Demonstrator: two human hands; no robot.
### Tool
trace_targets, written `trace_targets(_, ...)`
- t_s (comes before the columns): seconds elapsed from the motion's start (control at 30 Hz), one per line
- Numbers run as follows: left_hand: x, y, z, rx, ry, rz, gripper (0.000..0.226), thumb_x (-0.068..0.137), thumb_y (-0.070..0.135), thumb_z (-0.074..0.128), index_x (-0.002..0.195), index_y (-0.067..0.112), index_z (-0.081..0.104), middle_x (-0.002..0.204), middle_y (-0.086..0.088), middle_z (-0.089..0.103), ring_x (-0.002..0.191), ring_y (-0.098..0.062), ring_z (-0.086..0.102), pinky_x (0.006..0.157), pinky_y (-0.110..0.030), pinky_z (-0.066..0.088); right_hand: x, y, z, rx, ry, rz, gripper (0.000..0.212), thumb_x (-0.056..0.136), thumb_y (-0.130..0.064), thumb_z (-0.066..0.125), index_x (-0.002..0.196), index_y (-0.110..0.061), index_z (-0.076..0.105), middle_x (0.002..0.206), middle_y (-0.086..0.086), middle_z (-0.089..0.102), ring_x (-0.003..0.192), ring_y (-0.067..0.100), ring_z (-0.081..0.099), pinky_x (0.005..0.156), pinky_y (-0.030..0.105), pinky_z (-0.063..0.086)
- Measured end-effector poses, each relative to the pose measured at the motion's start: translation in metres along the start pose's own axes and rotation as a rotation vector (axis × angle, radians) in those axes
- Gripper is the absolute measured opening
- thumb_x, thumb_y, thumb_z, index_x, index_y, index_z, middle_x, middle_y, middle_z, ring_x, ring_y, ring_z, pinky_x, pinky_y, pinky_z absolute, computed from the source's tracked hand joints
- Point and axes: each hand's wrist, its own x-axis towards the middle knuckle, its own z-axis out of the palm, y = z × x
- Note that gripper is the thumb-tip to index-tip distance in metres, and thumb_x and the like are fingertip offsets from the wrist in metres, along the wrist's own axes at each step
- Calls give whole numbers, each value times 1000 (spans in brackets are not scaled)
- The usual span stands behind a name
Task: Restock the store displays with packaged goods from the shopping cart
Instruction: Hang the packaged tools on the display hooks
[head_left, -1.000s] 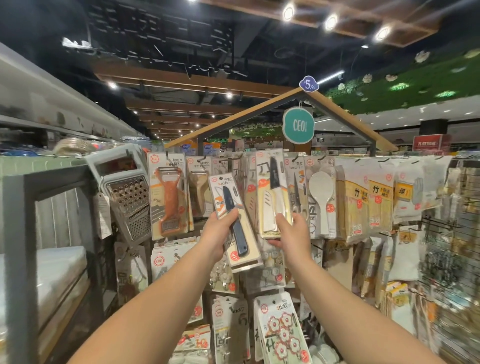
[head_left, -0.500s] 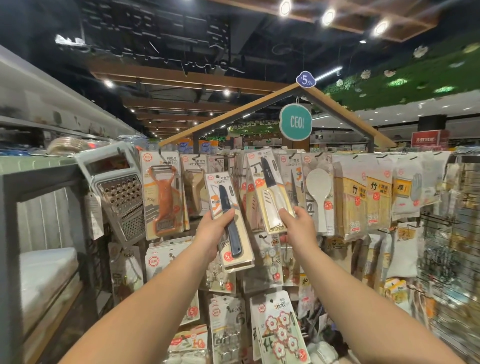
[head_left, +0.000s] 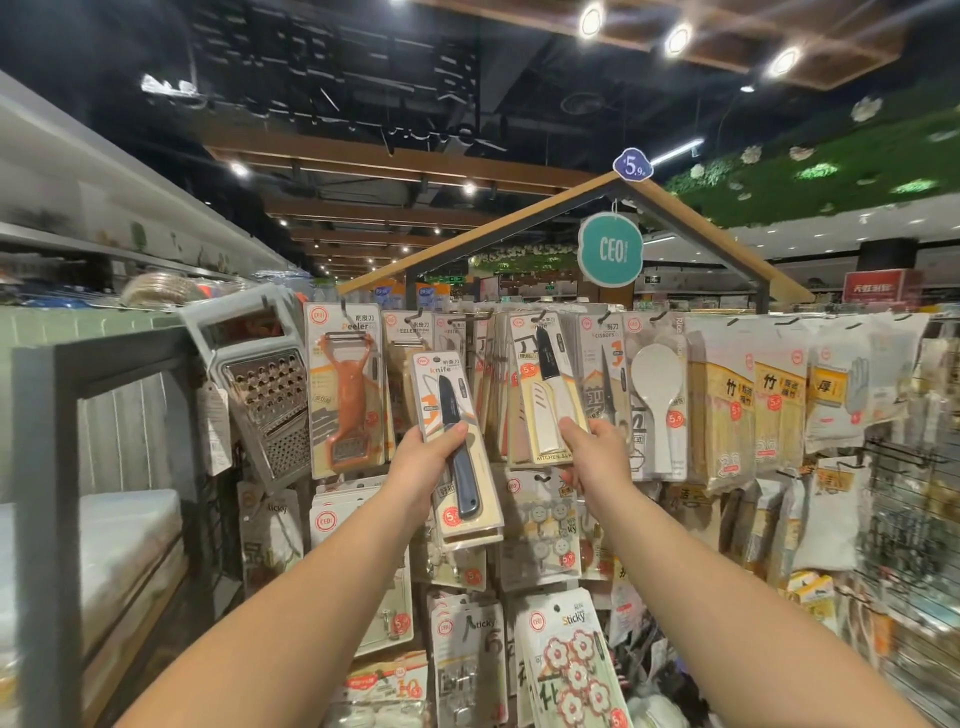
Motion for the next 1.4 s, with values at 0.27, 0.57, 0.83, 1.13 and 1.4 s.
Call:
trace_targets(0.27,-2,9,2,-10,-37,40,7,93,21,67,98,21,63,101,-3,72,93,-19,69,85,-35,55,-8,-10,6,-189,-170,103,46,101,-36,47,135,-4,50,120,24,60,100,30,61,85,37,49)
trace_targets(0.57,-3,17,9,-35,-55,63,26,91,23,70,113,10,64,105,-7,73,94,-22,69,92,-39,54,-27,-20,6,32,-400,3,32,95,-34,62,117,-11,61,98,3,63,78,11,60,69,26,56)
trace_targets(0.83,-11,21,13,-75,-36,83,18,91,23,70,103,12,64,94,-4,72,80,-17,68,75,-30,55,-49,-25,17,-188,-585,-37,23,87,-29,73,102,-15,63,86,-1,65,73,11,58,61,24,48)
trace_targets(1.13,-19,18,8,-54,-71,1,23,94,39,64,104,19,63,103,-5,73,97,-23,69,95,-43,52,-52,-19,26,-176,-466,5,12,97,-21,59,88,-12,60,83,5,66,70,20,60,61,33,48)
trace_targets(1.4,-16,23,-18,120,3,20,37,94,32,62,127,16,59,122,-4,68,114,-25,62,103,-49,46,-40,-15,17,-132,34,-139,21,102,-19,43,83,-13,52,72,0,45,61,14,38,55,28,31)
